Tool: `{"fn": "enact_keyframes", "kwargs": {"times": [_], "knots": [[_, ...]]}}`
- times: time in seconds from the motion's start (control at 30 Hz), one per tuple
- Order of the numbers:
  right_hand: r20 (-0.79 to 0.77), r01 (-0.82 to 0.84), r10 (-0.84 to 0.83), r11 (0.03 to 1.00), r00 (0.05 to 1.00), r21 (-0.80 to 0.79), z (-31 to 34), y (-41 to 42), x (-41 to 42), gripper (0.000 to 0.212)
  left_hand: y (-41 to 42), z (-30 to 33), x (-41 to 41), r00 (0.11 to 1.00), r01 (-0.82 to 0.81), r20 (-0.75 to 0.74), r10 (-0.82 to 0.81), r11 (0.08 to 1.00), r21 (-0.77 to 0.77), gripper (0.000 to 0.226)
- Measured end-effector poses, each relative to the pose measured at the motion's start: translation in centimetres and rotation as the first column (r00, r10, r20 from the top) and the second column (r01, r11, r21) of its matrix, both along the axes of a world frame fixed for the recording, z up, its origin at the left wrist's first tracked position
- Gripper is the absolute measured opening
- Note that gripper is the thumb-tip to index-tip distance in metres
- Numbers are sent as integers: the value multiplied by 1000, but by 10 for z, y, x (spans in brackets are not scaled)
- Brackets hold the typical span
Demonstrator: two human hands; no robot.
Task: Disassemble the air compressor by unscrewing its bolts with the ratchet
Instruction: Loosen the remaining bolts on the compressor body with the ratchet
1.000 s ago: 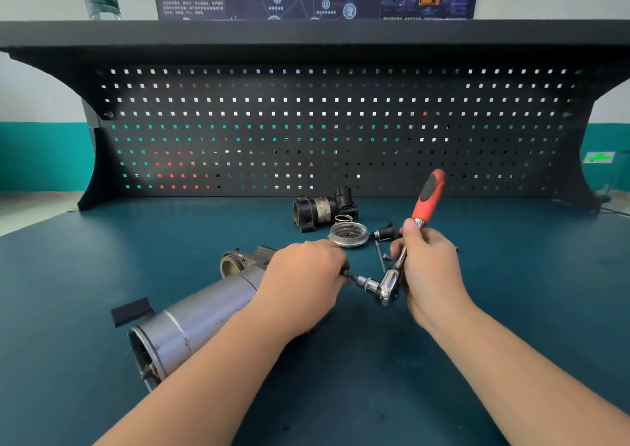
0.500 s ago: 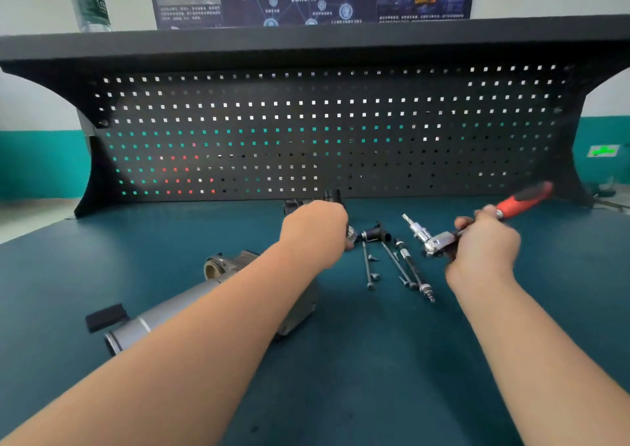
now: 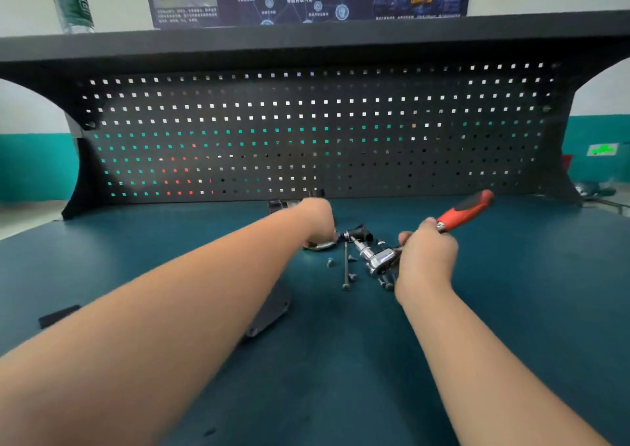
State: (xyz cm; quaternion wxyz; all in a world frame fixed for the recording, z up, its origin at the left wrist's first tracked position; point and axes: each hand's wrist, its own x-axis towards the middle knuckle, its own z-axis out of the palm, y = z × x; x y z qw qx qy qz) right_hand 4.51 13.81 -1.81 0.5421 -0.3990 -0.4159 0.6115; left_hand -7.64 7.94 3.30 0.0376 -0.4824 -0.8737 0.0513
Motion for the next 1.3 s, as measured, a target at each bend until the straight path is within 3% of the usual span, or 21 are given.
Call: {"fn": "enact_keyframes", "kwargs": {"times": [0.1,0.2,0.33,0.47,0.6,0.97,1.03,1.13,1.3], "knots": [[26,-237,236,971,971,35,-1,-31,-11,24,-47,26,1,984,98,124,-124,975,198,22],[101,-422,410,894,906,151,-7,-60,-20,25,-112,30,7,953,187,198,-228,961,204,25],[194,-541,506,787,841,296,-11,-88,-23,25,-172,5,7,956,125,230,-184,960,251,32],[192,-509,471,791,861,341,-11,-96,-24,26,-186,-22,5,964,94,204,-173,932,350,50],[213,-490,442,803,871,339,-16,-93,-25,25,-189,-36,5,974,84,148,-172,878,471,49],[241,-407,334,825,911,392,-15,-101,-23,26,-175,-44,5,986,79,87,-142,860,504,45],[231,-355,274,791,934,499,-12,-109,-19,26,-174,-45,6,986,91,73,-148,855,510,46],[239,-315,206,661,949,681,-7,-122,-15,23,-174,-45,10,981,147,50,-188,886,440,48],[254,-332,215,553,943,764,-1,-124,-12,21,-172,-39,20,948,191,186,-258,929,317,25]]}}
